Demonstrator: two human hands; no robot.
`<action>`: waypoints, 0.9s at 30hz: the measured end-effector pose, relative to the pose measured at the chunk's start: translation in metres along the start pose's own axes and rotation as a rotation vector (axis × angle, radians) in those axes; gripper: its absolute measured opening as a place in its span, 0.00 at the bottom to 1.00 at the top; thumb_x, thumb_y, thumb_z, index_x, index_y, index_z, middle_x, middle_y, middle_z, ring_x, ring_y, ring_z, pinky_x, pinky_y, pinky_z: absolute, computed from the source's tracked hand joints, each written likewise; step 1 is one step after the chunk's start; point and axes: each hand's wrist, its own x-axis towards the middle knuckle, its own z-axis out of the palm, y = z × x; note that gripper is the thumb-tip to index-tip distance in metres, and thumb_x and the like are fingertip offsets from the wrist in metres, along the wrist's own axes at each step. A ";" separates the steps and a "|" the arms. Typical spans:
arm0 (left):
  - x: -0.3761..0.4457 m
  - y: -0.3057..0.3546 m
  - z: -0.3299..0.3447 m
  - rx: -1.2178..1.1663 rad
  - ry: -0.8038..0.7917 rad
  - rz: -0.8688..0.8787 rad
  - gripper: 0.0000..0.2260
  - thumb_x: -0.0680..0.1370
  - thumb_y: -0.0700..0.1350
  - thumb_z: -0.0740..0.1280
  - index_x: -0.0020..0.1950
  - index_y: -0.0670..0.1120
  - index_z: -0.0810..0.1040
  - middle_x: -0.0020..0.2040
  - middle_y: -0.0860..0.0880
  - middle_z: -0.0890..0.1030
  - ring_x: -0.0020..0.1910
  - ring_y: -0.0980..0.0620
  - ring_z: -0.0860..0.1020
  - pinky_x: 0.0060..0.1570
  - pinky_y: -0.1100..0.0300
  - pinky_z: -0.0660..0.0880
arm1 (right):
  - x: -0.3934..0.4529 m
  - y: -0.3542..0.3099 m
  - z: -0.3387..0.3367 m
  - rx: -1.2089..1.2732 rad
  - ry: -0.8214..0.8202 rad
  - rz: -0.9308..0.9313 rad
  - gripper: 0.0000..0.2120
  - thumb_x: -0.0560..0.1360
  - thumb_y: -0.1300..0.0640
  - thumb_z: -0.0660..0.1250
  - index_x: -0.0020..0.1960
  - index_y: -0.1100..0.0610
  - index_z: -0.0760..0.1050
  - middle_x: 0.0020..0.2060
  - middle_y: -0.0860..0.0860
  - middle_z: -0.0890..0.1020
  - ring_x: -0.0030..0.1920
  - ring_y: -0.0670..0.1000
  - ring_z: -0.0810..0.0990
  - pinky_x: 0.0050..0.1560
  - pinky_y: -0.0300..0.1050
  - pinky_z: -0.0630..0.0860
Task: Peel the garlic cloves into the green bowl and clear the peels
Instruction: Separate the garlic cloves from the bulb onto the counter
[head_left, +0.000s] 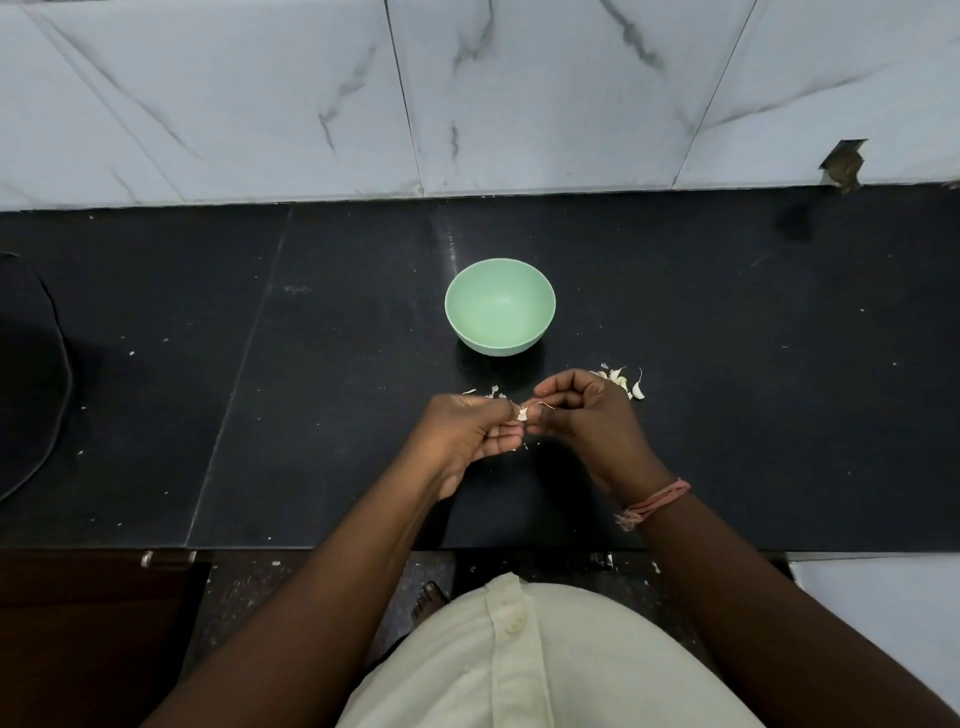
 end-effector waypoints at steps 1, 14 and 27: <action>0.000 0.000 0.001 -0.008 0.005 -0.002 0.06 0.77 0.34 0.67 0.49 0.34 0.83 0.33 0.47 0.83 0.34 0.55 0.82 0.39 0.63 0.82 | 0.000 0.000 0.000 0.015 0.000 0.001 0.10 0.71 0.75 0.71 0.47 0.64 0.77 0.38 0.60 0.84 0.38 0.55 0.83 0.42 0.47 0.84; -0.002 0.002 0.004 -0.161 -0.008 -0.041 0.05 0.79 0.36 0.68 0.49 0.34 0.82 0.34 0.46 0.83 0.32 0.57 0.81 0.36 0.67 0.80 | 0.004 0.002 0.003 0.128 -0.009 -0.005 0.10 0.73 0.75 0.69 0.48 0.63 0.77 0.35 0.56 0.84 0.35 0.54 0.83 0.42 0.45 0.82; -0.002 -0.002 0.003 0.346 0.114 0.265 0.04 0.76 0.38 0.70 0.44 0.41 0.85 0.38 0.40 0.85 0.35 0.49 0.84 0.44 0.51 0.83 | 0.006 0.004 0.002 -0.024 0.043 -0.050 0.09 0.73 0.75 0.69 0.46 0.64 0.77 0.36 0.60 0.84 0.37 0.53 0.85 0.39 0.45 0.83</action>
